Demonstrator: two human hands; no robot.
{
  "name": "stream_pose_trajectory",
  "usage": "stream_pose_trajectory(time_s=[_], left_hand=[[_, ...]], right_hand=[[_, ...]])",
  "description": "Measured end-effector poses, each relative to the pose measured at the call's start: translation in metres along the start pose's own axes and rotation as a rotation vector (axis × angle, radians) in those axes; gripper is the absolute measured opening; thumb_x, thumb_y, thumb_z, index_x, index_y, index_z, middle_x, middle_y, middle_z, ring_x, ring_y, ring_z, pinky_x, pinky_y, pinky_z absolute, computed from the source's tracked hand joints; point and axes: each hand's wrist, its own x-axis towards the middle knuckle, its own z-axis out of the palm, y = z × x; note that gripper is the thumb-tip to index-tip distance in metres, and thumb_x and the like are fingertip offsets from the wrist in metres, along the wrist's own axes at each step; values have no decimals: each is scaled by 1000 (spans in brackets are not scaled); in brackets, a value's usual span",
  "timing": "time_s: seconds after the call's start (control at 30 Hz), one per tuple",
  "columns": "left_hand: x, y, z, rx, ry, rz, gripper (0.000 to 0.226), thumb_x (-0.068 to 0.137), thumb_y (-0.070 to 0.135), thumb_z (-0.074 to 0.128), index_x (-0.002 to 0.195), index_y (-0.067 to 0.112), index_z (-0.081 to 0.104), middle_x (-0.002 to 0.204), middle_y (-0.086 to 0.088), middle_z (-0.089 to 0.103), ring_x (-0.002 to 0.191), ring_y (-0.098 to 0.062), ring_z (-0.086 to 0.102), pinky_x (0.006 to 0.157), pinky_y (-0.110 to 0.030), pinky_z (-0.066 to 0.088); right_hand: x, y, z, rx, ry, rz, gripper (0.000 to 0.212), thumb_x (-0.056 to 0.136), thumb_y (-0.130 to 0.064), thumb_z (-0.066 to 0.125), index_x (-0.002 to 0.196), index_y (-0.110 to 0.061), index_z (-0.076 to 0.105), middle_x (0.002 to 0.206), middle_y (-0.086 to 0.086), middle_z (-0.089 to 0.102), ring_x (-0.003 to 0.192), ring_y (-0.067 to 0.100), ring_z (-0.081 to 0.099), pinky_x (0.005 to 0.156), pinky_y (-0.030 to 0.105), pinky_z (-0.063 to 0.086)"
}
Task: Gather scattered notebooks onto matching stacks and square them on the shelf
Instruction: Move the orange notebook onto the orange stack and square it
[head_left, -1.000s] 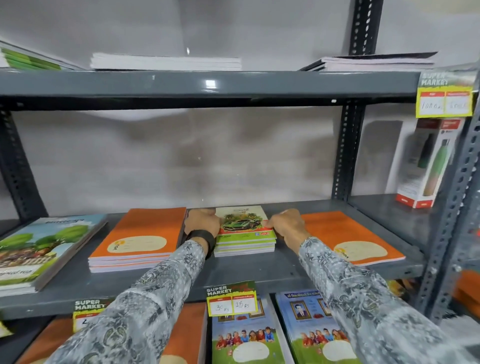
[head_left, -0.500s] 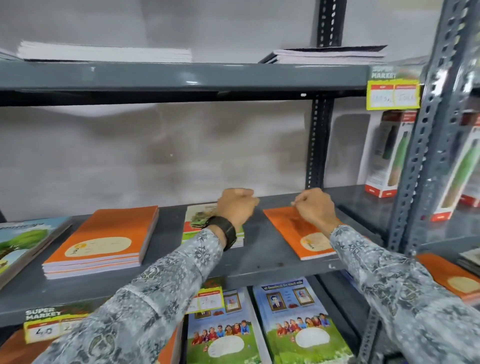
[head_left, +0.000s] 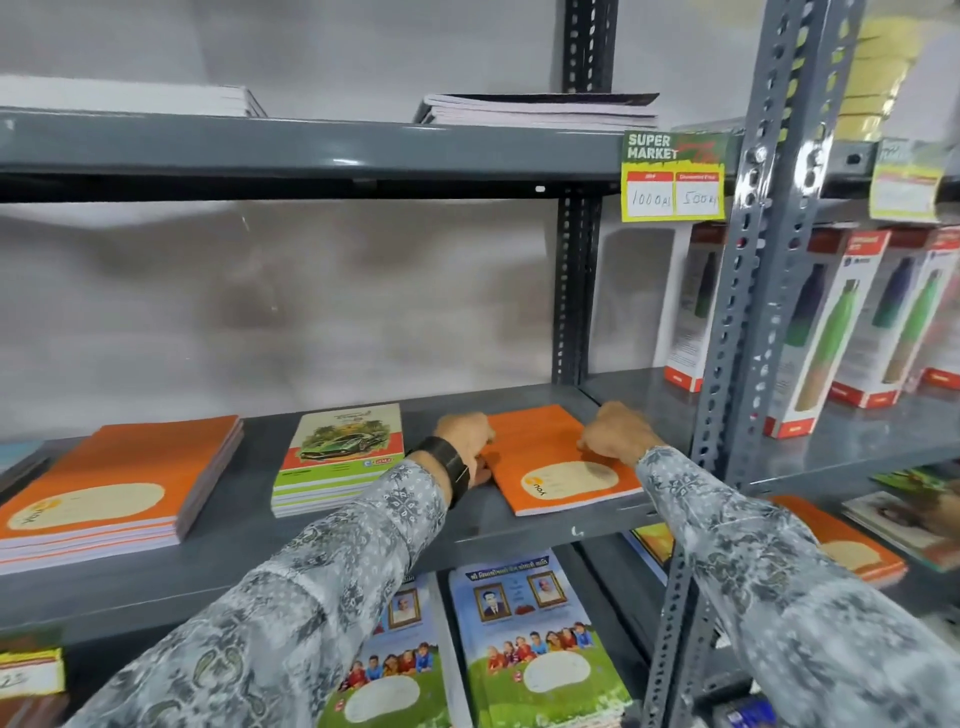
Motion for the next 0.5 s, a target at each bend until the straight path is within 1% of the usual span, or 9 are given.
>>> stream_pose_trajectory(time_s=[0.03,0.1,0.17,0.23,0.27,0.33,0.4,0.43,0.5], left_hand=[[2,-2,-1,-22,10,2,16,95,1,51,83,7,59,73,-8,56,71,-22,60,69,-36,54],[8,-6,-2,-61,48,18,21,94,-2,49,100,3,69,77,-9,65,62,-19,59,59,-31,53],[12,-10,-2,-97,16,23,28,93,-8,51,111,1,71,92,-13,74,71,-25,69,65,-36,60],[5,-13,-2,-68,-17,26,20,94,-10,53,101,0,68,94,-17,74,84,-34,72,72,-46,62],[1,-14,-1,-51,-25,26,18,96,-9,53,99,2,66,95,-18,72,87,-35,71,69,-48,60],[1,-16,-3,-45,-33,35,21,97,-8,50,107,3,64,104,-19,73,87,-34,71,57,-43,58],[2,-17,-9,-71,0,46,24,98,-8,48,111,2,65,109,-19,75,81,-31,73,51,-38,59],[4,-17,-14,-97,13,57,23,98,-8,48,108,2,66,105,-18,76,77,-30,73,50,-37,60],[0,-11,-27,-137,26,76,23,98,-7,47,96,4,67,92,-14,76,73,-28,73,50,-37,62]], right_hand=[[1,-1,-2,6,-18,17,18,90,-16,74,98,-6,60,105,9,66,85,23,63,68,31,50],[3,-2,-4,16,-37,53,40,93,-19,74,126,-3,57,122,13,64,109,30,64,80,33,47],[6,-2,-7,5,-51,81,53,96,-21,71,139,0,51,138,15,60,125,31,61,88,34,47],[6,-1,-10,4,-87,66,48,100,-19,62,141,4,53,142,18,59,131,33,58,94,32,47],[6,1,-10,25,-96,50,43,101,-16,57,139,6,56,142,21,59,133,35,56,91,30,46],[4,3,-11,93,-115,34,41,100,-12,53,136,6,59,141,23,60,132,36,55,83,29,43],[-2,-1,-12,182,-142,50,41,100,-13,58,136,5,60,129,23,62,119,37,60,83,30,43],[-3,-4,-12,239,-155,74,41,97,-13,64,135,3,59,120,18,62,109,34,62,87,33,47],[-5,-14,-10,421,-163,143,35,93,-9,70,127,-3,62,111,11,71,98,32,70,91,41,55]])
